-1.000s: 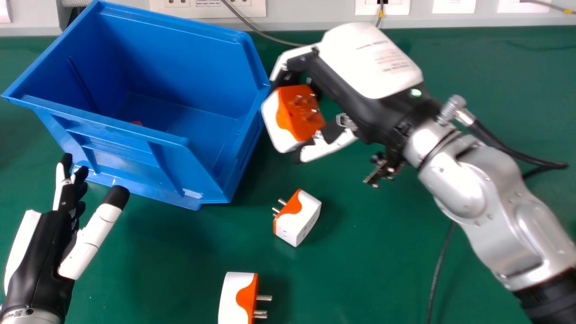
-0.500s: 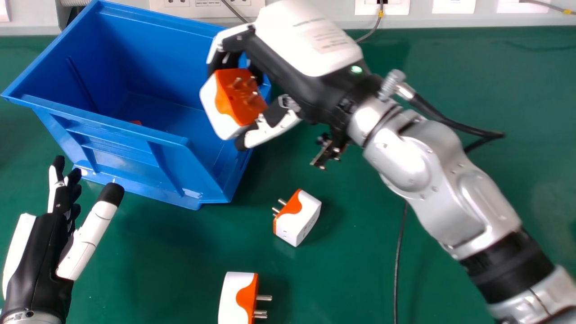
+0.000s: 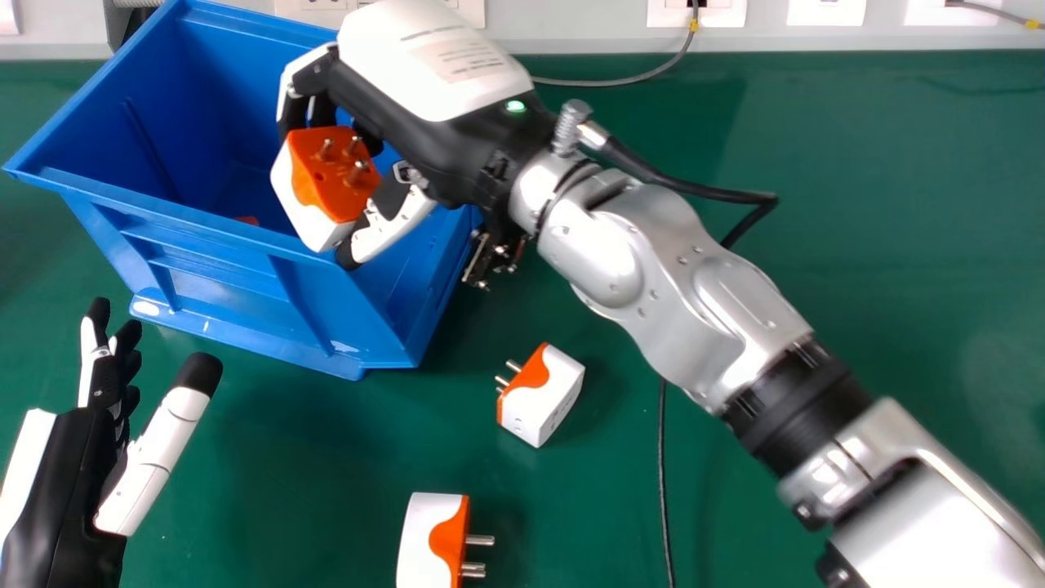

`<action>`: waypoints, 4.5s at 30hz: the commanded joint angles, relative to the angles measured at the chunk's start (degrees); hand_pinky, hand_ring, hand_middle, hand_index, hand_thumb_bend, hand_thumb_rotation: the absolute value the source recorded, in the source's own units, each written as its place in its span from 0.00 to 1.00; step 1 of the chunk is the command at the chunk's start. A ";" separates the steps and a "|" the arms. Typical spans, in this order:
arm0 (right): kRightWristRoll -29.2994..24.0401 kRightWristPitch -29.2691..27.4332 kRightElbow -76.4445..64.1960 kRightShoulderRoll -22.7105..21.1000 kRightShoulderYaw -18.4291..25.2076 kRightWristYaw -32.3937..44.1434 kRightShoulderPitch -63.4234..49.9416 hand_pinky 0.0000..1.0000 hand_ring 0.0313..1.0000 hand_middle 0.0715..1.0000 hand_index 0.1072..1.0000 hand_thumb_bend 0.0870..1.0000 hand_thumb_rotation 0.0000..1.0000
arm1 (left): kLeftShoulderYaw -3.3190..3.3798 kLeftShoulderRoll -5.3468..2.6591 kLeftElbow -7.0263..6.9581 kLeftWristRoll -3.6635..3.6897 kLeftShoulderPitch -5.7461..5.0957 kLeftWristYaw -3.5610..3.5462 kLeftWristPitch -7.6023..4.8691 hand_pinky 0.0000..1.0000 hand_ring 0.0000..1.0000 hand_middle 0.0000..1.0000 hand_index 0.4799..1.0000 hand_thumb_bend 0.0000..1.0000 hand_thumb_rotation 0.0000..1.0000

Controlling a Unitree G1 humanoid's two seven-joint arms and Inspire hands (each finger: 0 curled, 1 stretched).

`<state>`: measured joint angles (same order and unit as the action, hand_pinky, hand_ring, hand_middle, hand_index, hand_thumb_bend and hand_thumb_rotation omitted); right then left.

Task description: Pick all objects and put in blue box

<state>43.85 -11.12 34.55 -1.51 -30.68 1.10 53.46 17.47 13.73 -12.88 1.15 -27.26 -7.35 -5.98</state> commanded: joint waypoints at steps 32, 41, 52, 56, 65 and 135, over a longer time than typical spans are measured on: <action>1.70 -0.01 23.34 5.27 -3.63 -15.05 14.91 0.34 0.43 0.45 0.38 0.45 0.00 | 0.68 -1.21 -2.79 3.10 -4.33 -2.13 -4.02 0.99 1.00 1.00 1.00 0.82 0.82; 1.44 0.81 20.45 3.70 -3.17 -12.53 15.04 0.34 0.43 0.45 0.38 0.45 0.00 | 0.76 -0.93 -2.20 2.81 -3.66 -2.20 -3.79 0.99 1.00 1.00 1.00 0.82 0.82; 2.30 1.42 27.73 7.17 -4.63 -15.47 17.68 0.35 0.42 0.46 0.41 0.45 0.00 | 1.01 -1.10 -2.41 2.61 -3.91 -2.06 -4.12 0.99 1.00 1.00 1.00 0.81 0.82; 3.00 0.78 29.15 6.91 -5.47 -16.22 18.70 0.35 0.42 0.46 0.43 0.45 0.00 | 0.94 -1.32 -2.66 2.67 -4.10 -2.02 -4.22 0.99 1.00 1.00 1.00 0.81 0.82; 4.75 0.55 31.65 7.14 -7.05 -18.68 19.67 0.35 0.43 0.46 0.41 0.45 0.00 | 0.44 -1.81 -3.00 2.12 -4.25 -1.72 -4.56 0.99 1.00 1.00 1.00 0.82 0.82; 11.48 4.66 37.79 7.93 -15.67 -29.69 18.77 0.88 1.00 1.00 0.99 0.29 0.00 | 0.62 -1.57 -3.59 3.03 -5.13 -2.32 -3.84 1.00 1.00 1.00 1.00 0.82 0.84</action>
<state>55.52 -6.92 73.61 6.56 -46.56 -27.22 71.39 17.47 11.82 -15.02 4.23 -32.27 -9.69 -9.31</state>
